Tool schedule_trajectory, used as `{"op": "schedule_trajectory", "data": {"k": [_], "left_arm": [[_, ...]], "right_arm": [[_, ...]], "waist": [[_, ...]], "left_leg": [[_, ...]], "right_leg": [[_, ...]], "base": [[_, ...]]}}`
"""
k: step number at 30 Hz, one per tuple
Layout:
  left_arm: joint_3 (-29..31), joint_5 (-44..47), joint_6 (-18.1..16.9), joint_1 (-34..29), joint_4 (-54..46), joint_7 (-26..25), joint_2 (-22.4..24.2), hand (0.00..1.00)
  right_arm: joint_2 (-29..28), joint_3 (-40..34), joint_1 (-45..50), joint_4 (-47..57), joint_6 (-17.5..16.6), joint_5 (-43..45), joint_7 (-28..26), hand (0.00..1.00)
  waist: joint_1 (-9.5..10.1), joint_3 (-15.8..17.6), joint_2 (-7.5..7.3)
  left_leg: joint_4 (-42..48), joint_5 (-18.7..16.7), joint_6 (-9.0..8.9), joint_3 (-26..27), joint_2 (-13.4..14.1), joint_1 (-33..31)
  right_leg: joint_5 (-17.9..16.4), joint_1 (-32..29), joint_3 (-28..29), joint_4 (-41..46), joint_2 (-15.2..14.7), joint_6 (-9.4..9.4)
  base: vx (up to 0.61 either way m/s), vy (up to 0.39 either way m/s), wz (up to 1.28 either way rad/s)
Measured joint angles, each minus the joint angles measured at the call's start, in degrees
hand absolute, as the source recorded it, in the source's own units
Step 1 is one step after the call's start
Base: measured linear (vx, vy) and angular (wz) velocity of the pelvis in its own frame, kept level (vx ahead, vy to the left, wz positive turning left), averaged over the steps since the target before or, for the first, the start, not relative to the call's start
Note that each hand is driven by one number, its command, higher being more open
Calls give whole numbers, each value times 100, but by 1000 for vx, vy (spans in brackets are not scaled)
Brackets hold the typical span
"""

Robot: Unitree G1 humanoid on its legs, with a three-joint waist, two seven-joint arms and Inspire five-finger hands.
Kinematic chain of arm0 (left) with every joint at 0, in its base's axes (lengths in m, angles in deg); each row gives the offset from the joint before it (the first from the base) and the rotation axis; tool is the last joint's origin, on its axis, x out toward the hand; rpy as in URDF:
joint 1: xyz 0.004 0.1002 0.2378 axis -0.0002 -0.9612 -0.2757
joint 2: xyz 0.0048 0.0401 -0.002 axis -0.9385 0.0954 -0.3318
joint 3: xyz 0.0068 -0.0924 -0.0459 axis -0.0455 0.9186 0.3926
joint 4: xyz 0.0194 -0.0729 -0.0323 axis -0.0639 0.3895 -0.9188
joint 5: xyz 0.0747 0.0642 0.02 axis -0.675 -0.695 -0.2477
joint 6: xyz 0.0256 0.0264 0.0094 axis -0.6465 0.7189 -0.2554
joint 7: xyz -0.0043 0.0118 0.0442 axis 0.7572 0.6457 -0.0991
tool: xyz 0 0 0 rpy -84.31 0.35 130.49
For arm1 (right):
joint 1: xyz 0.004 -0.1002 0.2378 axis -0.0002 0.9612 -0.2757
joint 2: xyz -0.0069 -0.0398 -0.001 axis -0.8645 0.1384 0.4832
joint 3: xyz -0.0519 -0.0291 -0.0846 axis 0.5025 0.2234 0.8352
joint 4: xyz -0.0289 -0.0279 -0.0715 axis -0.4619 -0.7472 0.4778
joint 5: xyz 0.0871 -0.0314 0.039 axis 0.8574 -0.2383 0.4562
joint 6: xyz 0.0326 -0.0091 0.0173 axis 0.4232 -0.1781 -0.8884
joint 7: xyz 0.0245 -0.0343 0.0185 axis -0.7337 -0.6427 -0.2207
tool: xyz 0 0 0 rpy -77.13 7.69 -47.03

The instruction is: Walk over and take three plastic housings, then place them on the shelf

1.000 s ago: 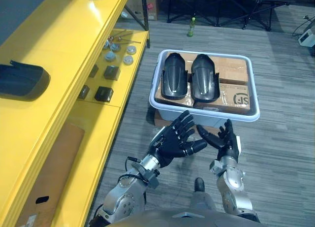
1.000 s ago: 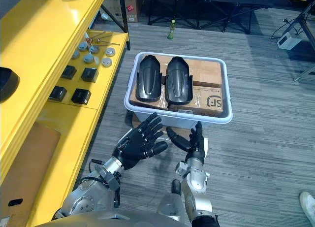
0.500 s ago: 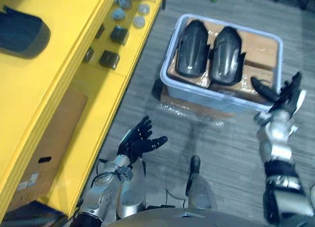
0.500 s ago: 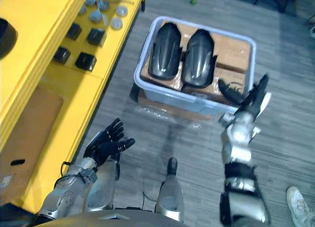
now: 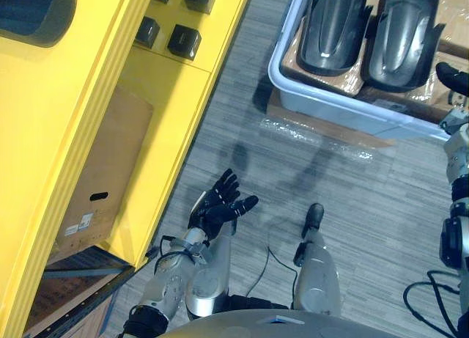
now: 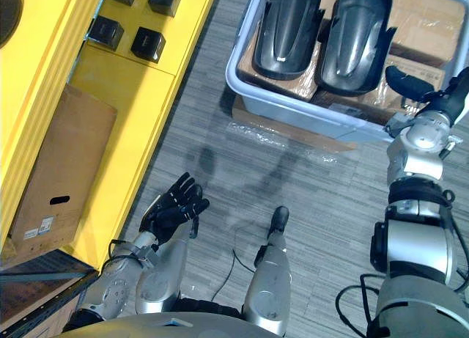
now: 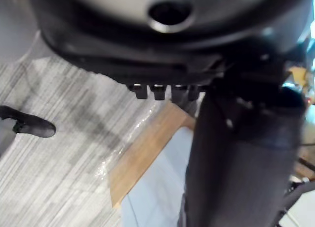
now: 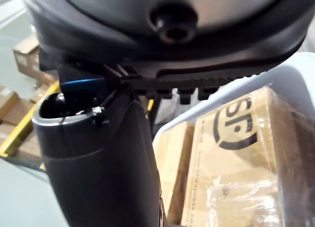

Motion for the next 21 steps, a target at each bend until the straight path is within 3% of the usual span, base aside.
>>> {"op": "schedule_trajectory", "data": {"k": [3, 6, 21], "left_arm": [[-48, 0, -10, 34, 234, 1, 148, 100], [-117, 133, -141, 100, 361, 5, 262, 100], [-240, 244, -501, 161, 543, 6, 488, 100]], "right_arm": [[240, 7, -192, -152, 313, -1, -30, 100], [339, 141, -236, -154, 527, -2, -116, 100], [452, 684, -666, -9, 507, -17, -96, 100]], "waist": [[74, 48, 134], [109, 53, 158], [250, 79, 215]], "left_leg": [[-25, 115, 19, -40, -12, -114], [-42, 155, 19, -28, -7, -205], [-220, 350, -40, -145, -2, -304]], "right_leg": [[-11, -204, 15, 100, -3, -11], [-17, -378, 17, 205, -11, -17], [-288, -753, -144, 780, -70, -120]], "base": [[-18, -34, -7], [-9, -39, -4], [-16, -32, 4]]}}
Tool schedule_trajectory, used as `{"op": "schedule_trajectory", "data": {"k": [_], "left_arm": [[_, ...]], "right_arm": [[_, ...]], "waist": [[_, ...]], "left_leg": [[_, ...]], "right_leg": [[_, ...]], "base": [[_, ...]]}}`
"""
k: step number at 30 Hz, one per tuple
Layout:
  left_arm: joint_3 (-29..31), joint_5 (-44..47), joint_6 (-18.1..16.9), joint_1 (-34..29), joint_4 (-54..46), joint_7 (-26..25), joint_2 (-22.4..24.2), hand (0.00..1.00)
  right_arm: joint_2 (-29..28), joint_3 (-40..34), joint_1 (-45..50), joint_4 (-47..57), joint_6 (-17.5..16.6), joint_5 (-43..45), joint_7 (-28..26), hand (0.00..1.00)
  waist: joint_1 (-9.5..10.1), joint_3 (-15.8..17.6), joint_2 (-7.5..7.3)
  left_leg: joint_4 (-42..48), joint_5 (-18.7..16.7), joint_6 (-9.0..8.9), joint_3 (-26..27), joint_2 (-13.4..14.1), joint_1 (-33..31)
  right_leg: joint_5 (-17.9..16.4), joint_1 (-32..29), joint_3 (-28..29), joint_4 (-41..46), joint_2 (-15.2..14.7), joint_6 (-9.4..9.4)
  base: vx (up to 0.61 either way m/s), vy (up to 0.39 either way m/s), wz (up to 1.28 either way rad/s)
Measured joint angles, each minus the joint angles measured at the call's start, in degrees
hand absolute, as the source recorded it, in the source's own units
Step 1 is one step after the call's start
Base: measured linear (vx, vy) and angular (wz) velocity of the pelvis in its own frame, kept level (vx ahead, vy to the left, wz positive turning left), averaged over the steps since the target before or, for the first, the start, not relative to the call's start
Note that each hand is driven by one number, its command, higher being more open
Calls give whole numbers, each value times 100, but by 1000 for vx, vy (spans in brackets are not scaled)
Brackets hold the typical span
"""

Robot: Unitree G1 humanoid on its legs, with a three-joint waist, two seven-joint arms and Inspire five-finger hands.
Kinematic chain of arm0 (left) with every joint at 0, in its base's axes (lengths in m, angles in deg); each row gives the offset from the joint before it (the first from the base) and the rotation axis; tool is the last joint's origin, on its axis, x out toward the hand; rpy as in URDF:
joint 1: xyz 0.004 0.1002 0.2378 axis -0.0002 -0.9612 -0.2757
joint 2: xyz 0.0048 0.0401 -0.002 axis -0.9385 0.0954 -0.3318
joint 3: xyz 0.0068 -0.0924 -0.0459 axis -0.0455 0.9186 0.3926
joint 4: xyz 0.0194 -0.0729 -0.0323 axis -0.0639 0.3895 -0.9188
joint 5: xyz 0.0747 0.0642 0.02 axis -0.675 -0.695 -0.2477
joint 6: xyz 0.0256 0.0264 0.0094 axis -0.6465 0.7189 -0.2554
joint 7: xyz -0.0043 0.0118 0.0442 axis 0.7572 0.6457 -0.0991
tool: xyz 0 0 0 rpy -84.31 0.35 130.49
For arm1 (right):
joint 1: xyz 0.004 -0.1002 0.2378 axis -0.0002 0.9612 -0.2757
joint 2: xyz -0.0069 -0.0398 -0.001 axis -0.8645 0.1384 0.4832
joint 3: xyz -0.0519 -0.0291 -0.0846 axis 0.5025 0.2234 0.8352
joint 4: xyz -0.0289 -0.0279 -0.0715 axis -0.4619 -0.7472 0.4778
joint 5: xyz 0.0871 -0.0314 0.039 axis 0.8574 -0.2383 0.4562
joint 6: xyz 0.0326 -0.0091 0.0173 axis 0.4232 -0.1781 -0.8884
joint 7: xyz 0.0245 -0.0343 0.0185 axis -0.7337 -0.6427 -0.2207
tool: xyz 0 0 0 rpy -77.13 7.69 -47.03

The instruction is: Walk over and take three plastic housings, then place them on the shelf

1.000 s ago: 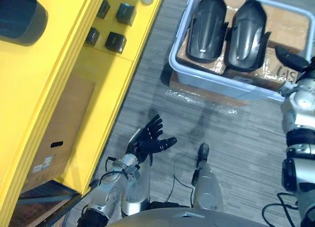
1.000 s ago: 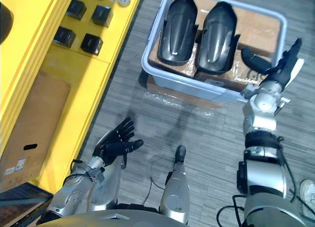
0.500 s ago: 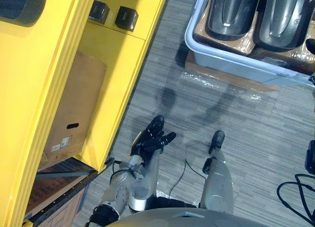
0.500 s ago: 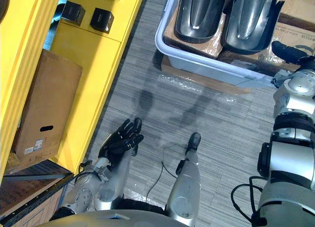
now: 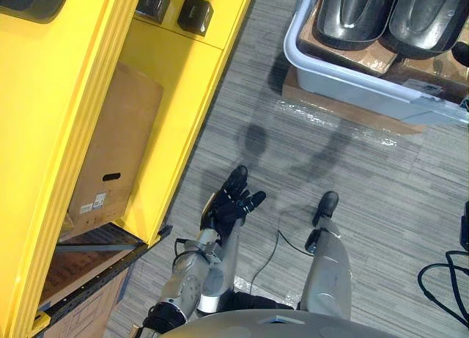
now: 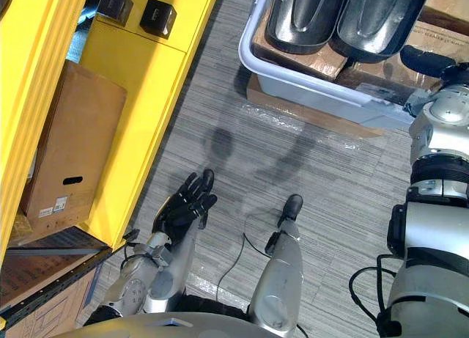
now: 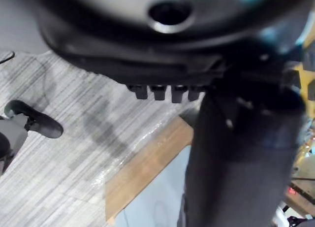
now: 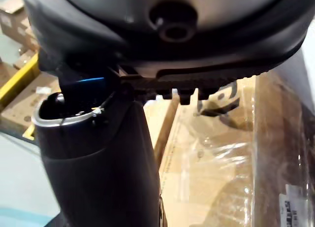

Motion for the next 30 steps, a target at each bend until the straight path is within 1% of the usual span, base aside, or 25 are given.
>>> {"op": "schedule_trajectory", "data": {"k": [5, 7, 10, 12, 13, 16, 17, 19, 21, 23, 26, 27, 30], "left_arm": [[4, 0, -7, -1, 1, -1, 0, 100], [14, 0, -7, -6, 0, 0, -1, 100], [21, -1, -2, -23, -1, 0, -24, 100], [36, -1, 0, -31, -1, 2, -31, 100], [57, -1, 0, -35, -1, 4, -32, 100], [130, -1, 13, -55, -2, 9, -58, 100], [127, -1, 29, -61, -1, 11, -100, 100], [110, -1, 75, -95, -1, 19, -145, 100], [95, -1, 124, -137, 0, 19, -145, 100], [59, -2, 128, -163, 0, 21, -156, 100], [39, 0, 126, -156, 0, 19, -160, 100], [18, 0, 126, -139, 13, 18, -161, 100], [-28, 0, 125, -78, 83, 18, -177, 100]], "right_arm": [[30, 5, -109, 204, -64, 3, 259, 100], [108, 4, -137, 365, -174, 0, 311, 100], [229, -5, -152, 722, -436, -27, 381, 100], [256, -5, -196, 917, -613, -41, 384, 100], [256, -5, -196, 952, -640, -41, 383, 100], [257, 18, -196, 1045, -648, -52, 337, 100], [257, 24, -196, 1038, -645, -52, 321, 100], [257, 85, -197, 954, -618, -51, 214, 100], [257, 261, -245, 753, -559, -56, 24, 100], [254, 474, -309, 480, -447, -252, -114, 100], [252, 668, -407, 192, -321, -282, -135, 100], [250, 670, -428, 114, -239, -286, -134, 100], [250, 748, -463, -8, -203, -287, -132, 100]], "waist": [[-10, 2, -3], [-22, 7, -11], [-41, 12, -19], [-71, 24, -38], [-87, 25, -43], [-173, 57, -134], [-184, 71, -158], [-183, 77, -168], [-169, 76, -168], [-155, 75, -166], [-119, 72, -160], [-77, 67, -152], [-9, 63, -141]], "left_leg": [[12, 7, -13, -39, 23, 3], [15, 7, -14, -35, 68, 26], [21, 5, -18, -31, 86, 156], [-9, -1, -35, -29, 113, 327], [-21, -2, -43, -27, 121, 367], [-230, 68, -51, -17, 134, 581], [-307, 108, -90, -18, 146, 641], [-431, 194, -108, -23, 158, 725], [-521, 244, -126, -37, 173, 785], [-615, 303, -137, -58, 183, 806], [-698, 360, -143, -95, 179, 806], [-702, 365, -145, -105, 179, 806], [-706, 374, -149, -135, 172, 777]], "right_leg": [[-63, -20, -40, 119, 13, -22], [-64, -1, -39, 128, 22, -23], [-68, 113, -41, 134, 59, -31], [-94, 266, -44, 131, 92, -68], [-102, 303, -52, 129, 99, -80], [-126, 438, -74, 111, 102, -114], [-128, 458, -81, 109, 108, -118], [-128, 489, -90, 105, 114, -122], [-131, 505, -100, 110, 123, -128], [-131, 502, -129, 112, 133, -130], [-133, 484, -159, 116, 129, -132], [-135, 485, -169, 120, 129, -135], [-139, 474, -200, 120, 126, -136]], "base": [[6, -11, 3], [0, 0, 0], [-3, -11, -3], [-17, -21, -4], [0, 0, 0], [-19, -37, 2], [-12, -42, 1], [1, -48, 0], [8, -44, 1], [6, -40, 6], [0, -26, 6], [0, 0, 0], [-5, -7, 4]]}}
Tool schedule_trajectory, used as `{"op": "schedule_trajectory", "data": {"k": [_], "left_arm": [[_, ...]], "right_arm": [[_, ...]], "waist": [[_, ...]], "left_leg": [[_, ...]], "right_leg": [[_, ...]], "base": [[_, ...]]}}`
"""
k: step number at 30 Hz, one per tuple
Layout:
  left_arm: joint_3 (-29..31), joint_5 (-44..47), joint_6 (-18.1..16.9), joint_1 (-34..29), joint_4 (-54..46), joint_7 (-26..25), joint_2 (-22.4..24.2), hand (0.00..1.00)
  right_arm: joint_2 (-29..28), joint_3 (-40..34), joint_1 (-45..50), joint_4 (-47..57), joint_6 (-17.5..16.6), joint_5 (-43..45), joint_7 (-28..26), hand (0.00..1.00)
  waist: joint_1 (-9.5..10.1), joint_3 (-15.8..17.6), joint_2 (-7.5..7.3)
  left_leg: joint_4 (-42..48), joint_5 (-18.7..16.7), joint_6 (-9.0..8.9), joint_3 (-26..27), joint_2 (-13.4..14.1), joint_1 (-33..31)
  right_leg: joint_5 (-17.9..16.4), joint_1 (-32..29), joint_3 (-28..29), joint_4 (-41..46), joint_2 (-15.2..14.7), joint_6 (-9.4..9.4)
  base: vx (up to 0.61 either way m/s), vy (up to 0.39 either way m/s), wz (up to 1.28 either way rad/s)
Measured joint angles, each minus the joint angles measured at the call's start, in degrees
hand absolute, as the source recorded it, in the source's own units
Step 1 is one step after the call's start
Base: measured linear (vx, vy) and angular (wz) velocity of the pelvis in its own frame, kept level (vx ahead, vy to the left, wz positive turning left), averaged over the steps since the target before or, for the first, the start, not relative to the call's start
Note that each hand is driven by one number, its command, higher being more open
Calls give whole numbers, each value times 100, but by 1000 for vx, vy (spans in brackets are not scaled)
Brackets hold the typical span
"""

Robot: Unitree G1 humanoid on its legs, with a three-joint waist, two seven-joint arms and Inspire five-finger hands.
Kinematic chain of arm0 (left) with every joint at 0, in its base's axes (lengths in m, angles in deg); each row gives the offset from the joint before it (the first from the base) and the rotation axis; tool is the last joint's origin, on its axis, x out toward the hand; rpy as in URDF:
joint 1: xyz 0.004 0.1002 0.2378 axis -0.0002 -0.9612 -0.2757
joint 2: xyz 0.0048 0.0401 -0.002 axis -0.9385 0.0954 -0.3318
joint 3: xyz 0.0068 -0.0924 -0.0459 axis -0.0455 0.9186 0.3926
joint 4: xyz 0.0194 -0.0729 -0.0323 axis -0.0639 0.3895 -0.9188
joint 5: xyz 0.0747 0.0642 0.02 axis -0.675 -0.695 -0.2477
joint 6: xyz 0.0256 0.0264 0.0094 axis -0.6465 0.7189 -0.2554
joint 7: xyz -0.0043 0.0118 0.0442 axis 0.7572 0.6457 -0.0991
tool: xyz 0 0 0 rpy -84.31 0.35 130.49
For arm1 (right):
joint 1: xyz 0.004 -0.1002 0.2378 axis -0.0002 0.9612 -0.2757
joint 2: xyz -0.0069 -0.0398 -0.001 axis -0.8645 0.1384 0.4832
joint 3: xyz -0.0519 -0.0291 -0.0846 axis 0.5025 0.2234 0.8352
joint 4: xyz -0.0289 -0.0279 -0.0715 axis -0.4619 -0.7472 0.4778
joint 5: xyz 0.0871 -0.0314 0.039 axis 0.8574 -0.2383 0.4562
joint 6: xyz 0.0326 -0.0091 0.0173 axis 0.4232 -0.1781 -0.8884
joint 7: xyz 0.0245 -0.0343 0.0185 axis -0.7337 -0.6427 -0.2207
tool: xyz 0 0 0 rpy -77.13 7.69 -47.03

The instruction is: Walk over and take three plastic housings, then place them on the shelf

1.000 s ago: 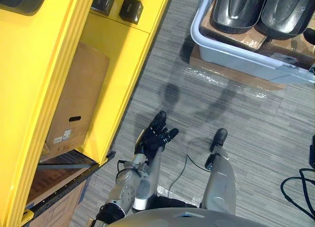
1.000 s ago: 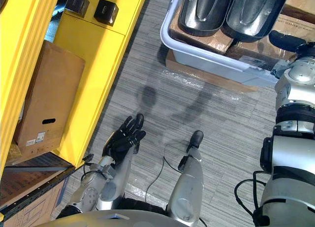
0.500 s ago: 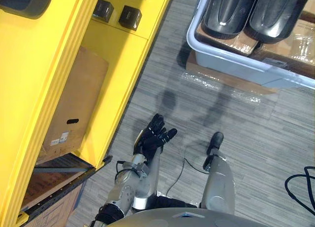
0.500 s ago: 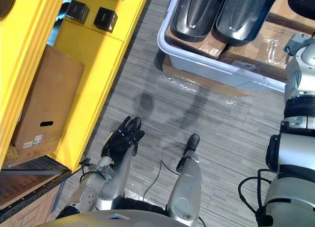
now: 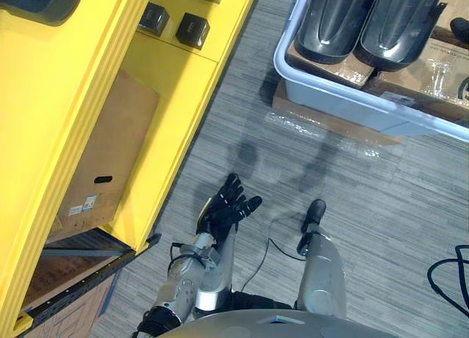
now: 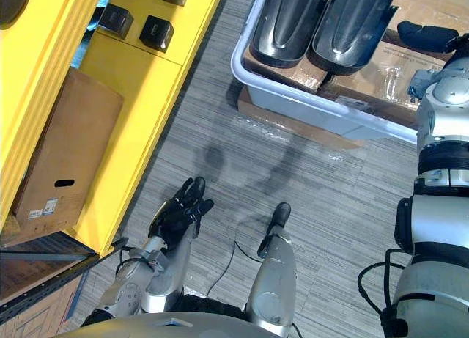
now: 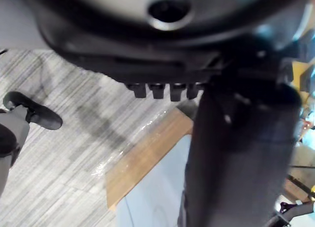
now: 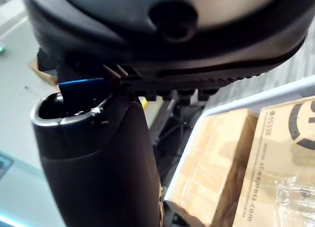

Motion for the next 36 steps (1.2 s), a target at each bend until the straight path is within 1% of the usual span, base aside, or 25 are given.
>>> {"op": "schedule_trajectory", "data": {"k": [3, 5, 6, 7, 8, 11, 15, 16, 19, 21, 24, 26, 28, 30, 31, 32, 33, 36], "left_arm": [[-12, 1, -12, 35, 34, 5, -76, 100], [-10, 19, -50, 46, 46, 48, -104, 100], [-24, 129, -92, 76, 67, 101, -103, 100], [-32, 140, -111, 96, 95, 119, -101, 100], [-56, 164, -138, 154, 173, 165, -100, 100], [-66, 246, -162, 238, 212, 217, -105, 100], [-58, 376, -229, 284, 253, 206, -110, 100], [-59, 376, -233, 285, 253, 206, -110, 100], [-58, 399, -238, 295, 253, 199, -110, 100], [-59, 493, -241, 341, 273, 196, -105, 100], [-41, 551, -236, 417, 356, 189, -92, 100], [-9, 560, -219, 474, 425, 176, -65, 100], [-2, 560, -218, 473, 425, 133, -54, 100], [15, 597, -211, 473, 424, 80, -29, 100], [30, 627, -202, 473, 423, 63, -20, 100], [69, 670, -151, 472, 423, 25, -12, 100], [150, 760, -89, 474, 424, -22, -5, 100], [272, 776, -9, 473, 502, -88, 17, 100]], "right_arm": [[0, 310, -195, -150, 147, -2, 2, 100], [0, 369, -236, -150, 210, -2, 4, 100], [0, 378, -238, -206, 281, -1, 4, 100], [0, 387, -241, -258, 341, 0, 4, 100], [0, 435, -241, -359, 452, 1, 1, 100], [0, 495, -240, -522, 663, 25, -44, 100], [1, 478, -232, -577, 768, 26, -65, 100], [1, 478, -219, -577, 806, 25, -85, 0], [4, 463, -185, -576, 923, 20, -159, 0], [119, 435, -163, -570, 1075, -193, -176, 0], [348, 256, -92, -569, 1249, -442, -336, 0], [428, 170, -64, -570, 1328, -442, -362, 0], [476, 106, -23, -576, 1403, -442, -383, 0], [465, -95, -7, -595, 1553, -334, -384, 0], [457, -73, 14, -616, 1610, -336, -400, 0], [382, -142, 63, -656, 1596, -283, -424, 0], [295, -279, 44, -647, 1592, -88, -440, 0], [80, -361, 66, -707, 1634, 74, -468, 0]], "waist": [[18, -6, 22], [66, -7, 37], [152, -3, 75], [183, -3, 94], [233, -2, 147], [335, -24, 181], [345, -25, 184], [351, -26, 186], [354, -34, 197], [400, -36, 200], [444, -36, 201], [438, -36, 201], [420, -36, 200], [413, -36, 200], [404, -36, 200], [395, -36, 200], [331, -36, 200], [295, -36, 200]], "left_leg": [[-6, 26, 7, -102, -18, -149], [-10, 47, -3, -129, -26, -230], [-10, 62, -20, -140, -37, -278], [-10, 64, -19, -147, -42, -286], [-9, 64, -18, -169, -56, -302], [26, 69, -11, -201, -74, -493], [140, 54, -1, -227, -89, -660], [169, 40, 1, -228, -89, -670], [289, -59, 22, -244, -90, -741], [320, -99, -21, -263, -85, -795], [319, -87, -23, -295, -80, -821], [321, -59, -1, -306, -74, -820], [321, -41, -31, -305, -71, -810], [318, -38, -33, -285, -58, -765], [313, -38, -33, -272, -52, -747], [310, -39, -33, -264, -40, -727], [306, -39, -33, -254, -6, -696], [292, -55, -31, -217, 15, -537]], "right_leg": [[-22, -85, -104, 3, -8, 18], [-22, -169, -118, 13, -15, 18], [-14, -212, -123, 27, -26, 6], [-6, -216, -129, 27, -30, -4], [-7, -215, -155, 27, -39, -3], [-6, -383, -172, 53, -48, -3], [-11, -495, -191, 93, -55, 0], [-18, -495, -193, 101, -55, 1], [-91, -522, -222, 197, -57, 4], [-150, -592, -235, 230, -57, -16], [-169, -607, -264, 288, -59, -4], [-196, -608, -281, 321, -58, -4], [-212, -614, -281, 388, -64, -23], [-224, -589, -264, 398, -61, -27], [-227, -580, -256, 400, -60, -27], [-232, -561, -255, 401, -54, -27], [-232, -542, -249, 400, -52, -27], [-247, -408, -229, 396, -38, -32]], "base": [[-24, -16, 15], [-15, -20, 7], [11, -13, 3], [28, -14, 8], [23, -8, 7], [19, -10, 5], [8, -5, 2], [0, 0, 0], [-20, -8, 3], [-49, -21, 4], [-1, -19, 5], [20, -32, 3], [39, -35, 1], [31, -29, -3], [29, -30, -5], [26, -31, -3], [22, -36, -4], [6, -33, -6]]}}
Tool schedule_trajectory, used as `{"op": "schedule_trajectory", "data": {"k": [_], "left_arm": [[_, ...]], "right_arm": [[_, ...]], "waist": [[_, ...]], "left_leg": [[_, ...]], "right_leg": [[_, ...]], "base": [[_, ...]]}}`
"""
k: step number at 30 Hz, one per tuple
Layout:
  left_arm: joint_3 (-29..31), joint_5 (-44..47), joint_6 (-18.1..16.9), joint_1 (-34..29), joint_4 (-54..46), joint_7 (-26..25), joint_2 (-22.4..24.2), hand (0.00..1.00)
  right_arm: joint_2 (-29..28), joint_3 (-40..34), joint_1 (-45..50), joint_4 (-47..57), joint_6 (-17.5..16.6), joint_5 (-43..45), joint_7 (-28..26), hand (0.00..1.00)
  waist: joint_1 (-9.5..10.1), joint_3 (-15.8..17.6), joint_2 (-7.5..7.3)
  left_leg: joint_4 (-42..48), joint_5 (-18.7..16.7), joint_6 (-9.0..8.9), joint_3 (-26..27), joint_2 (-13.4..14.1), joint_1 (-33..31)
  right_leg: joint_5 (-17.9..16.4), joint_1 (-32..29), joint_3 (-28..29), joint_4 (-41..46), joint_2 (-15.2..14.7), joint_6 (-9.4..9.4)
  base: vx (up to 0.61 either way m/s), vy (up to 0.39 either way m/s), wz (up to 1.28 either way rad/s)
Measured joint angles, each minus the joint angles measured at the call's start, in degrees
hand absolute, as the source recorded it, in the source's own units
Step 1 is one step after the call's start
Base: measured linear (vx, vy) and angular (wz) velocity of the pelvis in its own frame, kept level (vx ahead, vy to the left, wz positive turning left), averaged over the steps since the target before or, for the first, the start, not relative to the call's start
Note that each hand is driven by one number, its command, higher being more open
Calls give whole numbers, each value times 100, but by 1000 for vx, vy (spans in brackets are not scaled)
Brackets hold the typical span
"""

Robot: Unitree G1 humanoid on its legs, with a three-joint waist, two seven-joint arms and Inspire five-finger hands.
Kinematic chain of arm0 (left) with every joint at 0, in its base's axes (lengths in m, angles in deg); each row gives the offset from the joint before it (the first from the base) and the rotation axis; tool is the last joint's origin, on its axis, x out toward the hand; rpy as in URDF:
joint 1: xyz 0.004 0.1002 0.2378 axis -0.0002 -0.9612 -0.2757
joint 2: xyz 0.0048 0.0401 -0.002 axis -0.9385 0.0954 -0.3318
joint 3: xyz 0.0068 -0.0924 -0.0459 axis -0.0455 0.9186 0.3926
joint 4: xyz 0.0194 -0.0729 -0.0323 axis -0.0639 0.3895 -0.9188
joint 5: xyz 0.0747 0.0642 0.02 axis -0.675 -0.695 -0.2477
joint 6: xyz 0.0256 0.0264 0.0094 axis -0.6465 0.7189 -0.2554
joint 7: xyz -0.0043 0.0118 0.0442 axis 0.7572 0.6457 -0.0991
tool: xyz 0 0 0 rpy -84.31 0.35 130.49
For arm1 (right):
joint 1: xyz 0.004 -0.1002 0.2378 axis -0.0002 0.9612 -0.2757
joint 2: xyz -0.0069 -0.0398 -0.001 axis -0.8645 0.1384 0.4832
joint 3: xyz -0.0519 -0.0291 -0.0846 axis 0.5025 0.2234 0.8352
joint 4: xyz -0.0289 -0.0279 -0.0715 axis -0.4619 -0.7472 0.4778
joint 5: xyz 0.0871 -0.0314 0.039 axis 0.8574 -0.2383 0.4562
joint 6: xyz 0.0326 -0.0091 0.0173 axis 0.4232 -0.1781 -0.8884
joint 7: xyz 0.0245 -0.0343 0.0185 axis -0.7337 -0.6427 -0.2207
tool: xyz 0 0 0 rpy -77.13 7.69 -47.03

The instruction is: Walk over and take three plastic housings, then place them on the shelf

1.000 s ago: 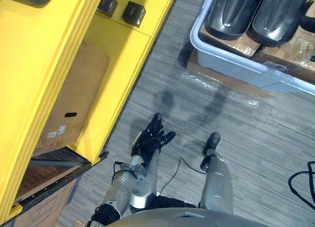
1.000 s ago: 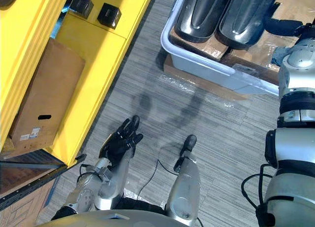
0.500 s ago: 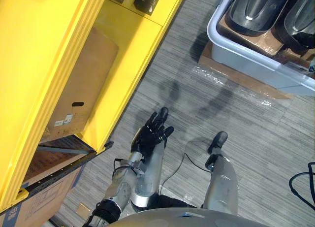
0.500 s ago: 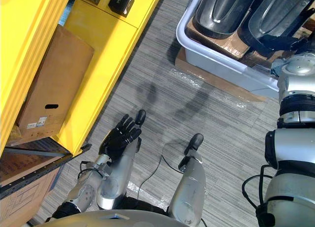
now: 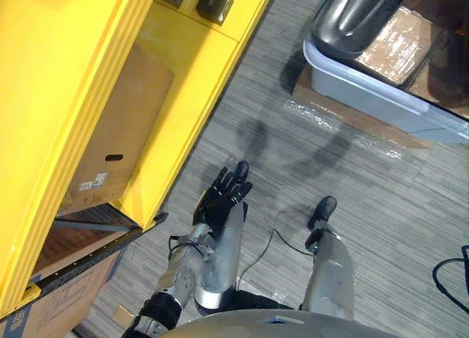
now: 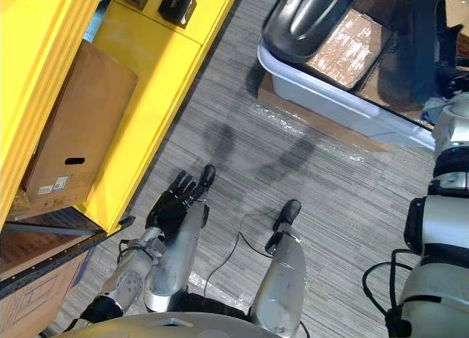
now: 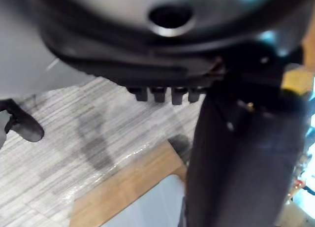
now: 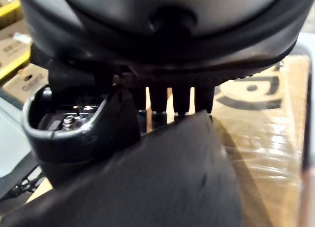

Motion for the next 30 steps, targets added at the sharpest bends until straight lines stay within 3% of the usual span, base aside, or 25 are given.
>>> {"op": "schedule_trajectory", "data": {"k": [7, 13, 16, 18, 22, 26, 30], "left_arm": [[179, -5, -53, -149, 153, 5, -65, 100], [228, -31, -91, -415, 112, 28, -114, 100], [270, -143, -89, -656, -84, 44, -122, 100], [432, -339, -82, -933, -386, 83, -166, 100], [632, -637, -60, -1289, -1006, 83, -243, 100], [978, -922, 14, -1323, -1786, 42, -428, 100], [1107, -1212, 153, -1041, -2685, -59, -558, 100]], "right_arm": [[-429, -117, 175, -48, 61, 56, 480, 0], [-669, -375, 243, -86, -210, 38, 859, 0], [-680, -473, 272, 56, -419, -53, 1108, 0], [-710, -548, 563, 563, -586, -198, 1302, 0], [-908, -1052, 1225, 1545, -873, -438, 1441, 0], [-1436, -1379, 2142, 2441, -1239, -1228, 1577, 0], [-1850, -1427, 2776, 3011, -1335, -1766, 1577, 0]], "waist": [[-28, -1, -3], [-184, 7, -29], [-312, 5, -112], [-414, 9, -306], [-575, -91, -559], [-697, -646, -897], [-809, -1099, -1060]], "left_leg": [[-269, 53, 31, 61, -3, 454], [-713, 255, 0, 109, 11, 1005], [-954, 333, -8, 136, 31, 1288], [-1219, 402, -23, 184, 99, 1604], [-1518, 438, -25, 223, 135, 2041], [-1831, 450, -26, 307, 194, 2306], [-2023, 452, -23, 313, 193, 2515]], "right_leg": [[-75, 296, 18, -7, -12, 3], [-72, 670, 18, -73, -25, -3], [-73, 869, 13, -168, -10, -2], [-63, 1116, 11, -323, 50, 3], [-61, 1512, -20, -547, 91, 8], [-27, 1776, -43, -898, 160, 49], [16, 2060, -124, -1187, 178, 95]], "base": [[-24, -27, 0], [24, -36, 0], [22, -33, -2], [43, -29, -7], [62, -19, -2], [105, -21, -3], [108, -28, 6]]}}
